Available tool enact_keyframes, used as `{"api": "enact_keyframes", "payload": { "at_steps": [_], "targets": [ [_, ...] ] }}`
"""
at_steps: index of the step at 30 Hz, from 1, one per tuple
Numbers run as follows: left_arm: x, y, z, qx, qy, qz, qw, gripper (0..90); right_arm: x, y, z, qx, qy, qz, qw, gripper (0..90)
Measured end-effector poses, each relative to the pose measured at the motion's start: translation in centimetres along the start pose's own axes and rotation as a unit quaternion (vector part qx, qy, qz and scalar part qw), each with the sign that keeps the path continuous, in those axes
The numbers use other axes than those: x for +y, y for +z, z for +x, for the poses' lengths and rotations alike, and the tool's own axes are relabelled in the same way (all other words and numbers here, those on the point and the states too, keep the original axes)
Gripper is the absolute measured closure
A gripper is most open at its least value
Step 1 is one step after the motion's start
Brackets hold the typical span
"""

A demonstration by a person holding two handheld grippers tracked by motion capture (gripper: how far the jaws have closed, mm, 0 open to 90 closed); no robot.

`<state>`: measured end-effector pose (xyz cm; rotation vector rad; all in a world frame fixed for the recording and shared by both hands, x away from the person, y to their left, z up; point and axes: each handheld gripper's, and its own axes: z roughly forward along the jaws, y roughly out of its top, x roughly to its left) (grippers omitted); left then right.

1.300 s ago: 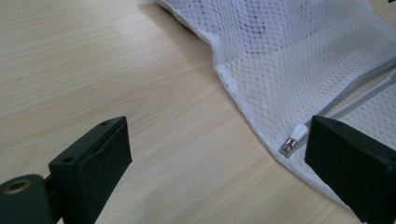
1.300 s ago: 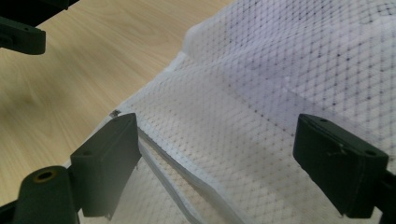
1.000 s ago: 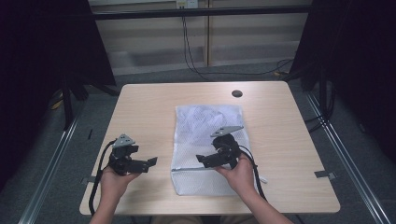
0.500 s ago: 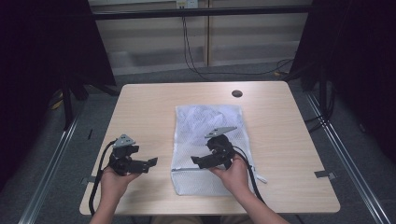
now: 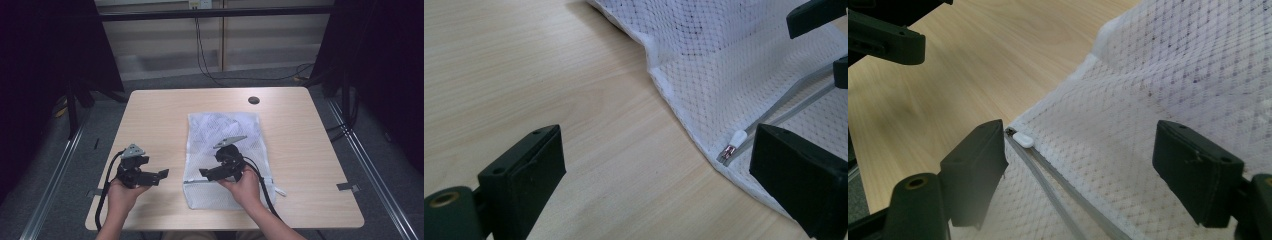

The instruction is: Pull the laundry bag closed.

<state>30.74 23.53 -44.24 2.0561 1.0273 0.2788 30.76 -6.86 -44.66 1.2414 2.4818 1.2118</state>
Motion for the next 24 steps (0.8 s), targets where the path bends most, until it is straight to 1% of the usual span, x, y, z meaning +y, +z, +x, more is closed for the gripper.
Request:
{"api": "enact_keyframes", "payload": {
  "at_steps": [2,4,7,9,11,12,14,16,18,19,20,22,24],
  "targets": [
    [0.0,0.0,0.0,0.000,0.000,-0.001,1.0000,7.2,0.0,0.2,0.1,0.005,0.004,0.001,1.0000,21.7],
    [0.0,0.0,0.0,0.001,0.001,0.000,1.0000,7.3,0.0,0.4,0.2,0.003,0.003,0.005,1.0000,21.9],
    [0.0,0.0,0.0,-0.002,0.000,0.001,1.0000,7.3,0.0,0.7,0.2,0.011,0.004,0.002,0.9999,22.4],
    [0.0,0.0,0.0,-0.002,0.000,0.001,1.0000,7.3,0.1,0.8,0.3,0.010,0.006,0.007,0.9999,22.9],
    [0.0,0.0,0.0,-0.001,0.000,0.001,1.0000,7.4,0.1,1.0,0.3,0.015,0.010,0.008,0.9998,23.2],
    [0.0,0.0,0.0,0.000,0.001,0.001,1.0000,7.3,0.1,1.2,0.3,0.017,0.009,0.009,0.9998,24.1],
    [0.0,0.1,-0.1,-0.003,-0.001,0.002,1.0000,7.4,0.1,1.3,0.3,0.018,0.011,0.011,0.9997,24.8],
    [0.0,0.1,-0.1,-0.002,0.003,0.004,1.0000,7.4,0.1,1.4,0.4,0.022,0.014,0.012,0.9996,26.0],
    [0.0,0.1,-0.1,-0.002,0.003,0.003,1.0000,7.5,0.0,1.6,0.5,0.030,0.016,0.012,0.9993,26.9],
    [0.0,0.1,-0.1,-0.002,0.003,0.003,1.0000,7.5,0.0,1.6,0.5,0.028,0.013,0.015,0.9994,27.3],
    [0.0,0.1,-0.1,-0.001,0.003,0.003,1.0000,7.5,0.0,1.8,0.4,0.038,0.017,0.012,0.9991,29.2],
    [0.0,0.1,0.0,-0.002,0.001,0.003,1.0000,7.5,0.0,1.8,0.5,0.038,0.021,0.016,0.9989,30.0],
    [0.0,0.1,-0.1,-0.001,0.001,0.003,1.0000,7.5,0.0,1.9,0.4,0.042,0.021,0.017,0.9987,32.8]
  ]
}}
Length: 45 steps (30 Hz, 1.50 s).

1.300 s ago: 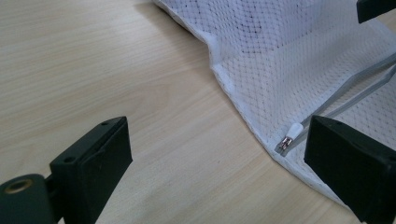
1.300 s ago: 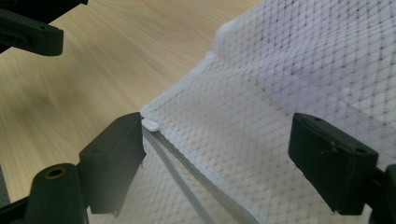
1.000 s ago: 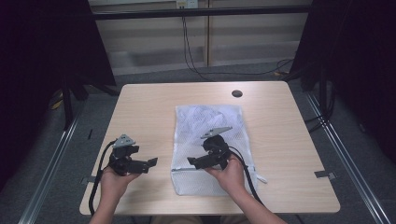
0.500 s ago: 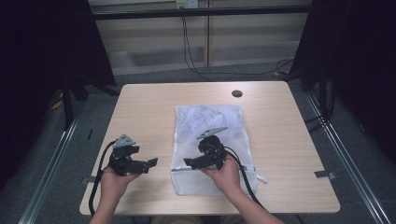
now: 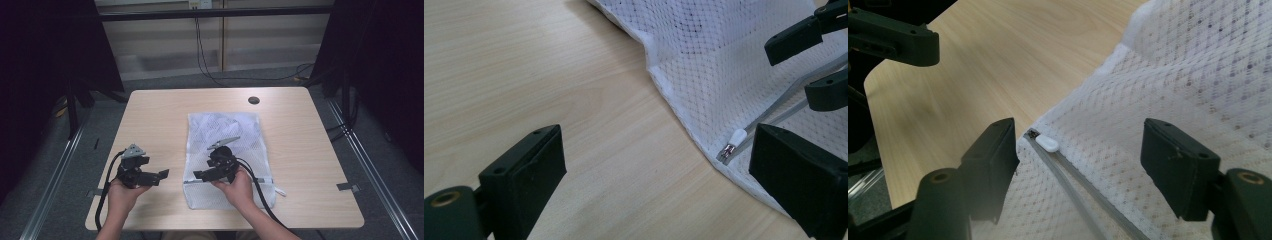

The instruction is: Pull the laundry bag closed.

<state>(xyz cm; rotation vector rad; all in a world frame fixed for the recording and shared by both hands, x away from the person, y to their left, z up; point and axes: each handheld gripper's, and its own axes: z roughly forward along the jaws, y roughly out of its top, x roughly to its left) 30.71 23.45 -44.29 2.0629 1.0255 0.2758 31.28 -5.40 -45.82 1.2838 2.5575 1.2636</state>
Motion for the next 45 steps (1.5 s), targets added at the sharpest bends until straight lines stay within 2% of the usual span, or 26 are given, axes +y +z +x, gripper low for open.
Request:
{"api": "enact_keyframes", "payload": {
  "at_steps": [7,18,26,45],
  "targets": [
    [0.0,0.1,-0.1,-0.001,0.003,0.002,1.0000,7.6,0.0,0.4,0.1,0.022,0.008,0.007,0.9997,38.8],
    [0.0,0.1,-0.2,-0.002,0.002,0.000,1.0000,7.8,0.0,1.0,0.3,0.039,0.017,0.013,0.9990,46.1],
    [0.0,0.1,-0.2,-0.002,0.003,0.002,1.0000,7.9,-0.1,1.4,0.3,0.044,0.025,0.018,0.9985,47.4],
    [0.0,0.2,-0.2,-0.005,0.007,0.007,0.9999,8.1,-0.4,3.2,0.3,0.063,0.049,0.038,0.9961,59.1]
  ]
}}
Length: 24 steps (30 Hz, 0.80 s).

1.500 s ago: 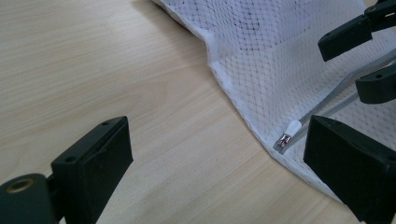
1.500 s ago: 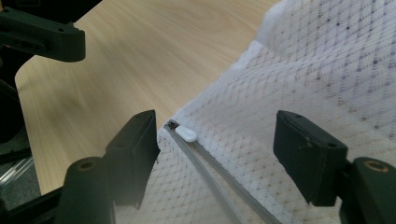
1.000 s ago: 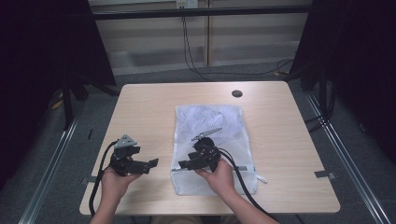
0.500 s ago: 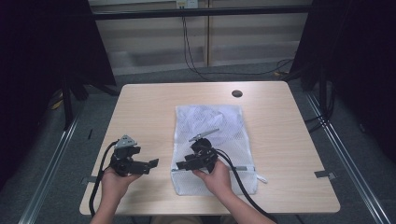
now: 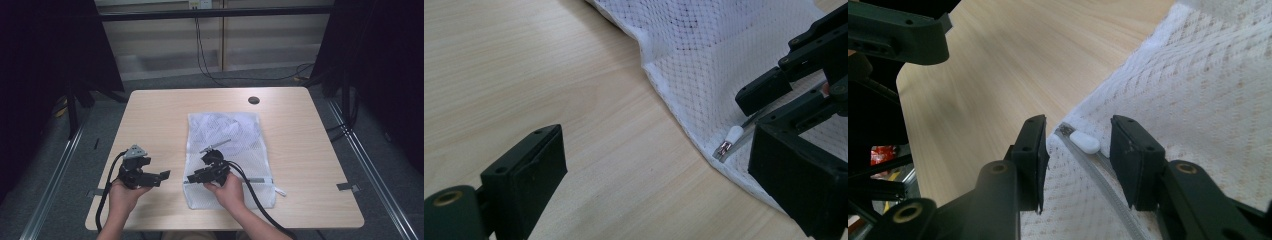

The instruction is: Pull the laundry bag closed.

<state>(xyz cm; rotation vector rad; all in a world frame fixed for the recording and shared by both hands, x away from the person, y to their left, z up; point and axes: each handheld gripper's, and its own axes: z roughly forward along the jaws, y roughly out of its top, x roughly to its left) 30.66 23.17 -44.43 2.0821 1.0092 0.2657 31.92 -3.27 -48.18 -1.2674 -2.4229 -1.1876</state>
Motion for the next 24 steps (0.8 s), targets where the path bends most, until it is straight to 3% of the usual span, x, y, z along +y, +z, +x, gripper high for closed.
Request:
{"api": "enact_keyframes", "payload": {
  "at_steps": [14,24],
  "targets": [
    [0.0,0.2,0.1,0.000,-0.003,0.000,1.0000,8.1,-0.2,1.0,-0.4,0.004,0.024,0.017,0.9995,63.5],
    [0.0,0.2,0.1,0.004,-0.002,0.003,1.0000,8.2,0.2,1.0,-0.6,0.027,0.039,0.010,0.9988,67.5]
  ]
}}
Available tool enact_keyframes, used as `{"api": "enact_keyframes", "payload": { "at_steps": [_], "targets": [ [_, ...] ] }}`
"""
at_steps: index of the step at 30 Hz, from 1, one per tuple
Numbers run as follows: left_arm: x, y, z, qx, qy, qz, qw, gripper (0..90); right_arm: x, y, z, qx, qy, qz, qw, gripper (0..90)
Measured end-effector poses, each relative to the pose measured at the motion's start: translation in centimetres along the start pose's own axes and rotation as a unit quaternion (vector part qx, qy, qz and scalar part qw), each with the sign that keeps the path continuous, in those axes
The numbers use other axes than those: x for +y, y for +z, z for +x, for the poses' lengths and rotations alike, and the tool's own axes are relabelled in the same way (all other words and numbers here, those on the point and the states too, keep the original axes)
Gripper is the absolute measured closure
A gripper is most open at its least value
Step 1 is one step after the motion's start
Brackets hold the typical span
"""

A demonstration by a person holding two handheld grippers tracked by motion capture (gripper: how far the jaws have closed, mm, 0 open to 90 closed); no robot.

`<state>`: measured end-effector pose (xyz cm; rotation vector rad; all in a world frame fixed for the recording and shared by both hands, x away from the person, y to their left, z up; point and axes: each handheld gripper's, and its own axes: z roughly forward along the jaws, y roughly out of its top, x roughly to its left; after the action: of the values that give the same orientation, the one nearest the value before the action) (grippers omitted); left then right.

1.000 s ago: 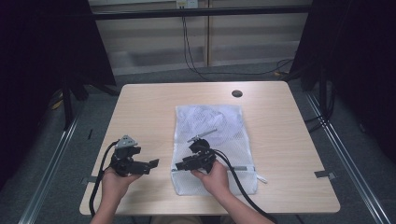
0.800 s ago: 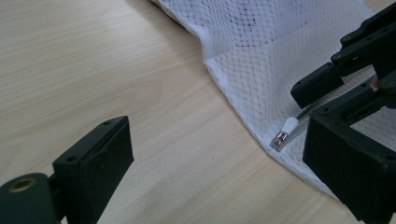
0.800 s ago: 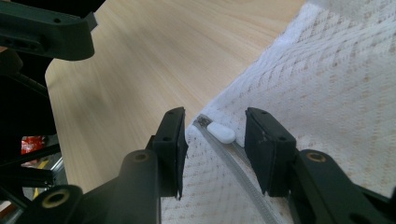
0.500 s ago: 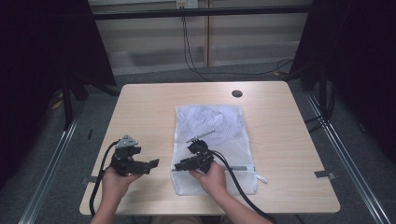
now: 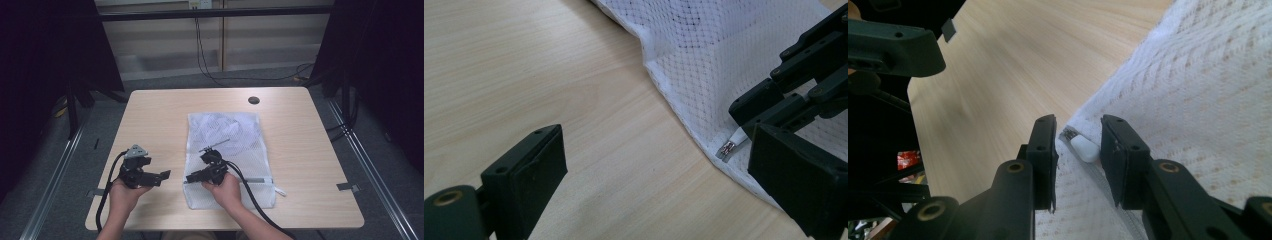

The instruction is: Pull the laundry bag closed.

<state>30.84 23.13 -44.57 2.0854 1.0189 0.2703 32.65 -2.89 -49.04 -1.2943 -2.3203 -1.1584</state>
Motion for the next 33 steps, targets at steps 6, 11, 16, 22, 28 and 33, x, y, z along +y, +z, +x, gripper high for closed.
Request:
{"api": "enact_keyframes", "payload": {
  "at_steps": [6,11,16,22,28,33],
  "targets": [
    [0.0,0.1,0.0,-0.001,-0.001,0.001,1.0000,8.2,-0.1,0.2,0.3,0.009,0.004,0.006,0.9999,69.4],
    [0.0,0.0,0.1,0.000,0.004,0.003,1.0000,8.4,-0.1,0.3,0.3,0.006,0.006,0.007,0.9999,71.1],
    [0.0,0.1,0.0,0.001,-0.001,0.002,1.0000,8.4,0.0,0.3,0.4,0.008,0.005,0.001,1.0000,72.1],
    [0.0,0.2,0.0,0.001,-0.001,0.002,1.0000,8.6,-0.1,0.7,0.6,0.010,0.007,0.008,0.9999,73.0],
    [0.0,0.1,0.1,0.002,0.000,0.002,1.0000,8.8,-0.1,1.0,0.7,0.001,0.003,0.013,0.9999,75.5],
    [0.0,0.1,0.1,0.002,0.001,0.006,1.0000,8.8,0.0,1.3,0.8,-0.002,0.002,0.017,0.9999,76.0]
  ]
}}
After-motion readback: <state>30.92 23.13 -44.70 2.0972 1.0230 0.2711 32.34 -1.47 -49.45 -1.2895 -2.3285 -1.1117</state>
